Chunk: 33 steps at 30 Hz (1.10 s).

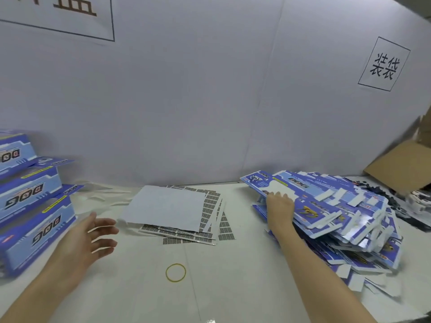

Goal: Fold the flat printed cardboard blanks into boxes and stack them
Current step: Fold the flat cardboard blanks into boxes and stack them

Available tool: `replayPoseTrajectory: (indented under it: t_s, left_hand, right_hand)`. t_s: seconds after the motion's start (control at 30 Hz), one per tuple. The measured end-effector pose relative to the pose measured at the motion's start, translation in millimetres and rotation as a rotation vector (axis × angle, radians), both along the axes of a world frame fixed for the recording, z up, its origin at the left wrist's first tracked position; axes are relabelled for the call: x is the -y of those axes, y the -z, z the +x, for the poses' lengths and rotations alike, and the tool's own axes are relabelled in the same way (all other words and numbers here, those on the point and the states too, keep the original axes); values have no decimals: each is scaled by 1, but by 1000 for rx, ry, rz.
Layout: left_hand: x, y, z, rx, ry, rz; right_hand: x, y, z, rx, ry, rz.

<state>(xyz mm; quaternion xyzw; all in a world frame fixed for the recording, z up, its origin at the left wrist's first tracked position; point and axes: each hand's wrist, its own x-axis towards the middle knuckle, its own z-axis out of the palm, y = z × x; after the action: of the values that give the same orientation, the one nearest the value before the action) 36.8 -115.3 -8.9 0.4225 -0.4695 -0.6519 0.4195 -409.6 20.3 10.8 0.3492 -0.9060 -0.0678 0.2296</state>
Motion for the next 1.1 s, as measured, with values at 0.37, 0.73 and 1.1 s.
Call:
replayPoseTrajectory:
  t_s: [0.37, 0.73, 1.1]
  left_hand:
    - [-7, -7, -1, 32, -34, 12]
    - [-5, -4, 1, 15, -44, -19]
    - [-16, 6, -16, 41, 206, -195]
  right_hand:
    - [74, 34, 129, 142, -621, -29]
    - [86, 26, 123, 167, -595, 33]
    - [51, 43, 188, 48, -1260, -739]
